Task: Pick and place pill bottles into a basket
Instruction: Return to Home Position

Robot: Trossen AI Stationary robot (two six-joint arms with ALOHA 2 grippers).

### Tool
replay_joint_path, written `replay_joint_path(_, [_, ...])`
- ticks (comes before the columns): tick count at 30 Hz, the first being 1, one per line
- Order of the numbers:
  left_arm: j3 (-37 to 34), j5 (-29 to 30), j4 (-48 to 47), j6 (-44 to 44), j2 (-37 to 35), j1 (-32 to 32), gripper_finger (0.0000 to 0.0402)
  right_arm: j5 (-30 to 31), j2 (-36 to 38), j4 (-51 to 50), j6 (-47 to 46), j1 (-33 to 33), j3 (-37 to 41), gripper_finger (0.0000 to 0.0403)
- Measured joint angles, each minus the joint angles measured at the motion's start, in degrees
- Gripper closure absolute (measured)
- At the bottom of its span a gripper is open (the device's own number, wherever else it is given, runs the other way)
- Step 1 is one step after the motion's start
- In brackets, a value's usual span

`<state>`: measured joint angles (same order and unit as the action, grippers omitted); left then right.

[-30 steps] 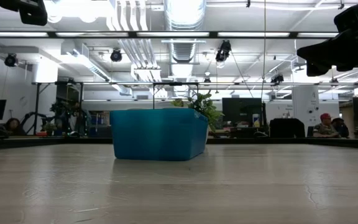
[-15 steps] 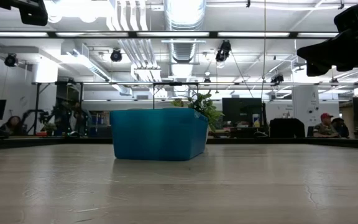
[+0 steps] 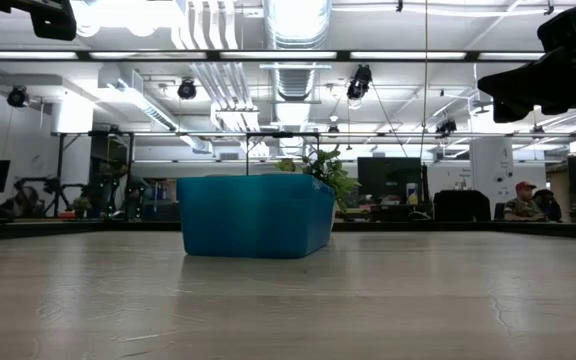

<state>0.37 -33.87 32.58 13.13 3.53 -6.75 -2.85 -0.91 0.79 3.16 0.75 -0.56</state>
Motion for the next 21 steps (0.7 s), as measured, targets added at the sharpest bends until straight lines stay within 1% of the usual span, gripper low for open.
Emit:
replay_joint_path(15, [0.00,0.02,-0.02,0.04,-0.07,0.01,0.0364,0.02,0.00,0.01,-0.05,0.02,0.00,0.0394])
replay_joint_path(18, [-0.01,0.02,-0.02,0.07,-0.07,0.01,0.0356,0.00,0.00,0.01,0.01,0.01,0.00,0.0394])
replay_joint_path(21, [-0.01,0.04,-0.02,0.09,-0.07,0.01,0.0338,0.02,0.00,-0.02,-0.09,0.00,0.00,0.0394])
